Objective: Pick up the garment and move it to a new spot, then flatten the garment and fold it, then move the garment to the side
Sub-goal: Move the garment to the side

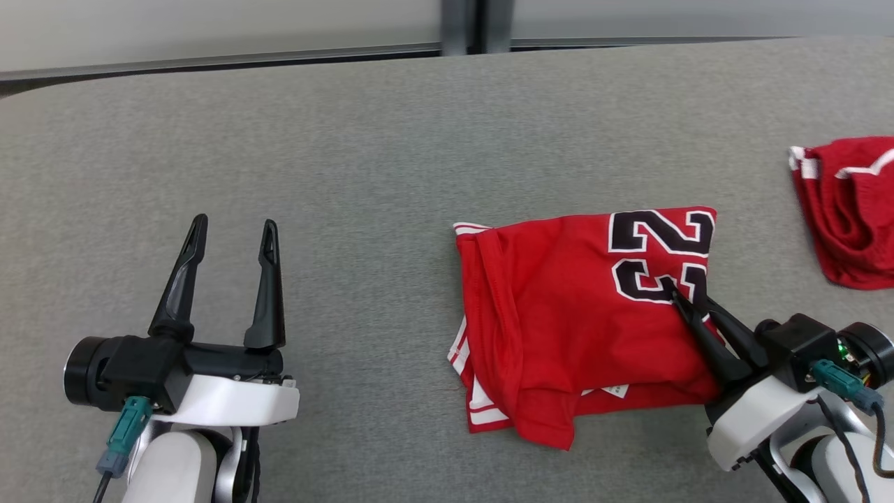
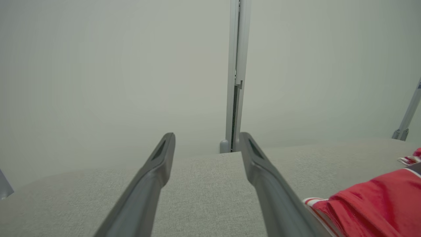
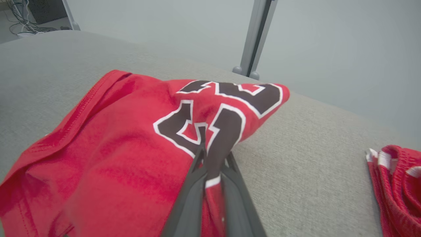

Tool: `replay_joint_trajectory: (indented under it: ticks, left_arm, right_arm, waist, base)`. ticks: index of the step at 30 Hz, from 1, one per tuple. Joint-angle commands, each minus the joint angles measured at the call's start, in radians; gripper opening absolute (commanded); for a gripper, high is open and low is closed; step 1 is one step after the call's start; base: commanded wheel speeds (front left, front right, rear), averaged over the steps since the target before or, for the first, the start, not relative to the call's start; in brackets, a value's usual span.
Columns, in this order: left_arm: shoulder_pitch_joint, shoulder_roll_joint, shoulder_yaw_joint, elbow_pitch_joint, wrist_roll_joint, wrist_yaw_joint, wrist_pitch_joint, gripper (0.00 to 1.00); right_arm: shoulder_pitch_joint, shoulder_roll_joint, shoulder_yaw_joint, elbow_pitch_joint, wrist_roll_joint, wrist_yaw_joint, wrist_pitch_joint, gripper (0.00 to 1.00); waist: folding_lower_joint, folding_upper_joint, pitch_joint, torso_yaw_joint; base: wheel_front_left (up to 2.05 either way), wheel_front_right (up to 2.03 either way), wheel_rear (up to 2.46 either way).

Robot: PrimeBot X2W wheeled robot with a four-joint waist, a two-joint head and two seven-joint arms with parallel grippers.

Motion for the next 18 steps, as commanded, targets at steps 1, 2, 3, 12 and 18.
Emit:
replay_joint_trajectory:
  ticks: [1,2,3,12,18]
  left_arm:
    - [0.005,0.006,0.001,-0.006,0.007,-0.003,-0.004,1.0]
    - [0.004,0.008,-0.004,-0.007,0.01,-0.006,-0.004,1.0]
    - [0.002,0.009,-0.007,-0.01,0.01,-0.007,-0.004,1.0]
    - [-0.063,0.027,-0.04,-0.046,0.031,-0.022,0.018,1.0]
    - [-0.121,0.047,-0.059,-0.089,0.048,-0.037,0.039,1.0]
  right_arm:
    - [0.01,-0.013,-0.007,-0.013,0.001,-0.002,0.011,0.0]
    - [0.01,-0.017,-0.014,-0.023,0.012,-0.002,0.014,0.0]
    - [0.009,-0.025,-0.016,-0.026,0.014,-0.002,0.024,0.0]
    - [-0.108,-0.06,-0.049,0.026,0.081,-0.002,0.003,0.0]
    - [-0.252,-0.153,-0.149,0.113,0.112,-0.002,-0.036,0.0]
  waist:
    - [0.0,0.0,-0.003,-0.08]
    - [0.0,0.0,-0.004,-0.098]
    - [0.0,0.0,-0.003,-0.115]
    - [0.0,0.0,0.079,-0.205]
    - [0.0,0.0,0.185,-0.215]
  base:
    - [0.0,0.0,0.0]
    - [0.0,0.0,0.0]
    - [0.0,0.0,0.0]
    - [0.0,0.0,0.0]
    - [0.0,0.0,0.0]
